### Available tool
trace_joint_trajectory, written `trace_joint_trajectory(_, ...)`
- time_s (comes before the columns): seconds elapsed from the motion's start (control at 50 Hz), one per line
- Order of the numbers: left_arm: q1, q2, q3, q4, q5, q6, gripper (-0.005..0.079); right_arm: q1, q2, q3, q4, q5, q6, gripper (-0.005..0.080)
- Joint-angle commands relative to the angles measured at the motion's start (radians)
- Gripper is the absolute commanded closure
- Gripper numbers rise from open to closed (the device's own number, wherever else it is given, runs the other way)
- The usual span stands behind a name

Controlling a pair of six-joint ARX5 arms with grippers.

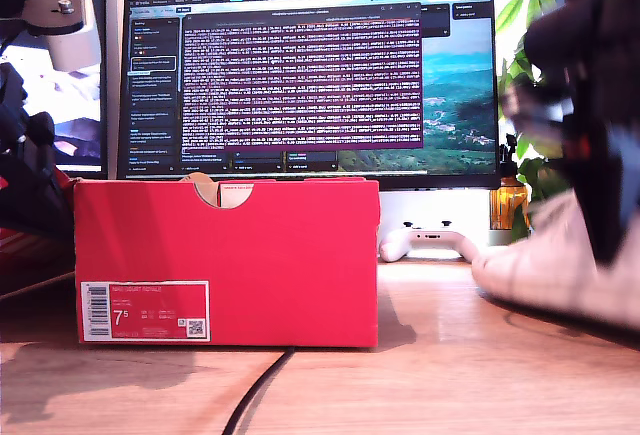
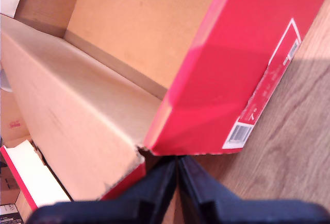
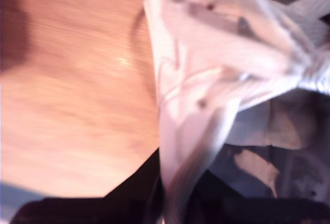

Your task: Pack the white shoes by picking the first shoe and placing it inside the red shoebox, left side, then picking and rotating the second shoe and placing it in the shoebox

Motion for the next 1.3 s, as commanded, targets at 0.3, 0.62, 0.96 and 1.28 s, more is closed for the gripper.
trace_joint_trajectory(0.3,0.001,0.005,0.006,-0.026,0.003,-0.001,0.0761,0.146,-0.045,0.38,0.068,-0.12,0.252,0.0765)
trace_joint_trajectory(0.62,0.001,0.004,0.006,-0.018,0.003,0.0,0.0761,0.282,0.01,0.386,0.397,-0.197,0.484,0.0765)
trace_joint_trajectory(0.96,-0.006,0.004,0.006,-0.018,-0.008,0.0,0.0761,0.397,0.171,0.386,0.609,-0.214,0.63,0.0765)
trace_joint_trajectory(1.28,-0.006,0.004,0.006,-0.018,-0.027,0.0,0.0761,0.412,0.288,0.386,0.677,-0.212,0.668,0.0765)
